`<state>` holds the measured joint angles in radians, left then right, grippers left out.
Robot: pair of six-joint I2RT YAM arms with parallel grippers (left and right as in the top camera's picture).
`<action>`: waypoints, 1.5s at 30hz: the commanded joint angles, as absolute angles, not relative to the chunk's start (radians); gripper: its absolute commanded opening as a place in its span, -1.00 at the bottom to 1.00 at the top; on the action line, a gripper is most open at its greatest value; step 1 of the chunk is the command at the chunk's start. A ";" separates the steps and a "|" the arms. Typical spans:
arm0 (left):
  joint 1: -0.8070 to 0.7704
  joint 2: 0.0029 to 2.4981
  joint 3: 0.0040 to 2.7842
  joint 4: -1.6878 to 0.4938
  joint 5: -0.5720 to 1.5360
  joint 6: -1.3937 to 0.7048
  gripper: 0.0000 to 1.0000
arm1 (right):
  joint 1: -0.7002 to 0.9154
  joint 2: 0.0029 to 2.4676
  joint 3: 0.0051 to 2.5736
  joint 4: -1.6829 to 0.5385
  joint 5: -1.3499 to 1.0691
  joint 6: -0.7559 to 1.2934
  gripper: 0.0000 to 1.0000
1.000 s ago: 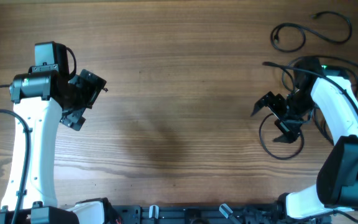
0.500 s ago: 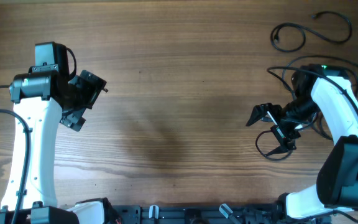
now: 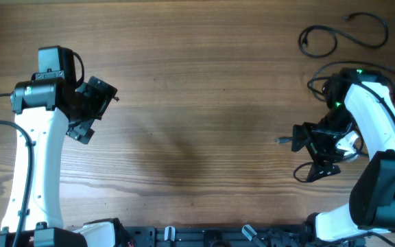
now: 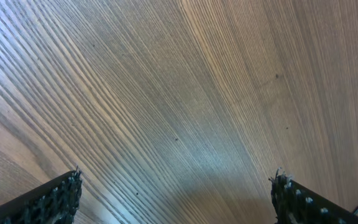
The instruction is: Untangle cables
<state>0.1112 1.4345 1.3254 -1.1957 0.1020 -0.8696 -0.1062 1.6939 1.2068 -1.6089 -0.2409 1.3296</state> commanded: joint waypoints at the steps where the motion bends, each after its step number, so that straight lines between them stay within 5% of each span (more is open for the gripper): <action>1: 0.114 1.440 1.328 -1.192 0.104 -0.871 1.00 | -0.104 1.679 1.232 -1.612 -0.207 1.364 0.99; 5: 0.114 1.440 1.328 -1.190 0.104 -0.871 1.00 | -0.104 1.679 1.232 -1.531 -0.214 1.424 0.99; 8: 0.114 1.440 1.328 -1.190 0.104 -0.871 1.00 | -0.104 1.679 1.230 -1.093 -0.234 0.802 0.99; 10: 0.114 1.440 1.328 -1.189 0.104 -0.871 1.00 | -0.104 1.679 1.230 -0.994 -0.271 0.596 0.99; 20: 0.114 1.440 1.328 -1.189 0.104 -0.871 1.00 | -0.104 1.576 1.231 -0.928 -0.935 0.082 1.00; 24: 0.114 1.440 1.328 -1.189 0.104 -0.871 1.00 | -0.104 1.558 1.231 -0.880 -1.069 0.146 1.00; 26: 0.114 1.440 1.328 -1.189 0.104 -0.871 1.00 | -0.105 1.558 1.231 -0.881 -0.824 0.390 0.99; 28: 0.114 1.440 1.328 -1.189 0.104 -0.871 1.00 | -0.103 1.558 1.231 -0.928 -0.593 0.415 0.99; 34: 0.114 1.440 1.328 -1.188 0.104 -0.871 1.00 | -0.104 1.529 1.274 -0.882 -0.605 0.355 0.99; 37: 0.114 1.440 1.328 -1.190 0.104 -0.871 1.00 | -0.113 1.529 1.275 -0.938 -0.378 0.528 0.92; 40: 0.114 1.440 1.328 -1.188 0.104 -0.871 1.00 | -0.156 1.520 1.296 -1.012 -0.343 0.424 0.86; 45: 0.114 1.440 1.328 -1.189 0.104 -0.871 1.00 | -0.328 1.515 1.339 -1.184 -0.033 0.527 0.99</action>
